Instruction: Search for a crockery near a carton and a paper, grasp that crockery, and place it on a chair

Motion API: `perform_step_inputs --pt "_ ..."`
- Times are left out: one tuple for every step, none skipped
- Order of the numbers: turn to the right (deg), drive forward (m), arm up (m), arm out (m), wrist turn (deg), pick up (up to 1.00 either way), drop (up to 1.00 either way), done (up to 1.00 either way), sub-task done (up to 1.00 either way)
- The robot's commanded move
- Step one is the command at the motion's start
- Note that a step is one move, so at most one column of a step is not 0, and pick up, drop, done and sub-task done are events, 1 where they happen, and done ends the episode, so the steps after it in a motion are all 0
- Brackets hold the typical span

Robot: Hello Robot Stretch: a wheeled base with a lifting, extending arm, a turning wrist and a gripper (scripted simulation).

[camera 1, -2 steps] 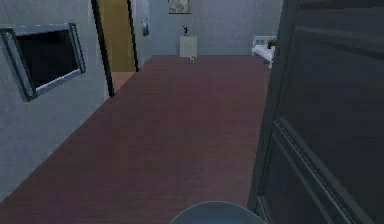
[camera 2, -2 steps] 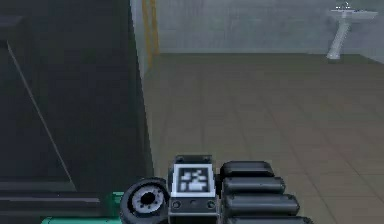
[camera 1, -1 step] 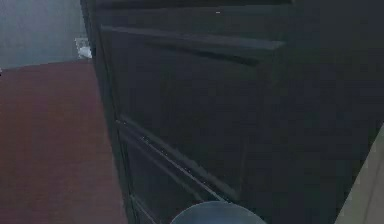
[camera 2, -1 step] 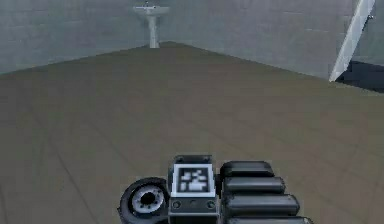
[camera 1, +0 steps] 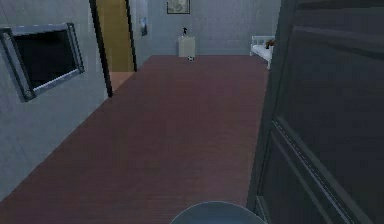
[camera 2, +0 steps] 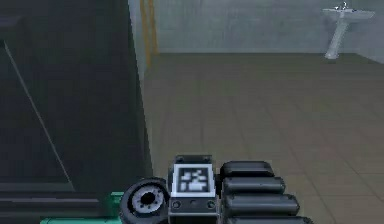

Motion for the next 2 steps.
perform_step_inputs --pt "-45.0 0.00 0.00 0.00 0.0 0.00 0.00 0.00 0.00" --pt "-42.0 0.00 0.00 0.00 0.0 0.00 0.00 0.00 0.00"
